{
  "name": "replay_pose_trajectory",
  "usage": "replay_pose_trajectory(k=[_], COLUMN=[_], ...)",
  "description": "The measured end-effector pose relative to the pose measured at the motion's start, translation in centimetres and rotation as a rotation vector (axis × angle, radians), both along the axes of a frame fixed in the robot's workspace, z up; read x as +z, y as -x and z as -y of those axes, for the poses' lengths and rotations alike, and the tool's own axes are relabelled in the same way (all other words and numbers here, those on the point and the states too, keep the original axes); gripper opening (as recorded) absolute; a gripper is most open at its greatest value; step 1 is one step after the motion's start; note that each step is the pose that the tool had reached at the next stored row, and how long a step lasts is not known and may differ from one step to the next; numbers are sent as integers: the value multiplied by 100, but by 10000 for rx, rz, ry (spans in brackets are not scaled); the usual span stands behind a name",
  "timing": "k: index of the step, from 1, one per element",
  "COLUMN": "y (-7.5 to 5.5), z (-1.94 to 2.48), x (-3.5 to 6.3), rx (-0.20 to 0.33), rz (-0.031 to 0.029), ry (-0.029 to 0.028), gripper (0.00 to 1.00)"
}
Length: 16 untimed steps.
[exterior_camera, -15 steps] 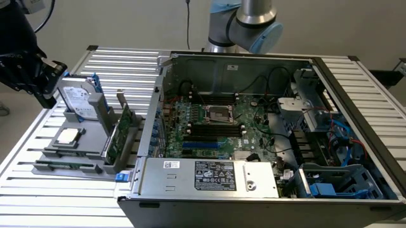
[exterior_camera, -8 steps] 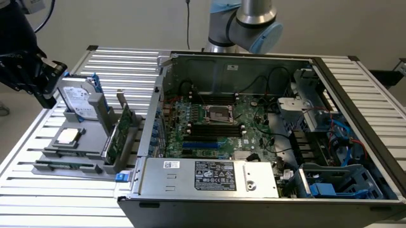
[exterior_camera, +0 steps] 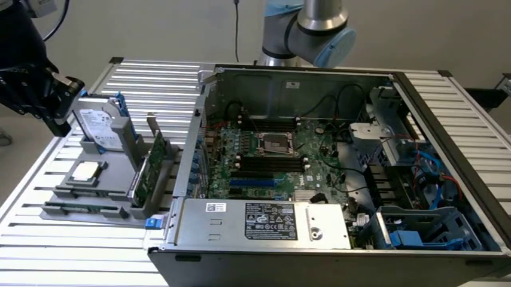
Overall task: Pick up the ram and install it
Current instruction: 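Pick up the ram and move it above insertion slot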
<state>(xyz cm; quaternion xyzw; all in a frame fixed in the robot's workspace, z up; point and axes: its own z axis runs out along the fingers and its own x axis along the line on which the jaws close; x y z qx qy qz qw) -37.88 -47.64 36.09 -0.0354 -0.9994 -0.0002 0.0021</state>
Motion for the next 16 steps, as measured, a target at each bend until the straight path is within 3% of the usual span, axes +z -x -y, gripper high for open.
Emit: replay_pose_trajectory(k=[5,7,16], y=[1,5,6], z=[0,1,1], x=[0,-3,-13], rx=[0,107,1725], rz=[-8,-6,4], ry=[1,-22,-37], gripper=[11,11,11])
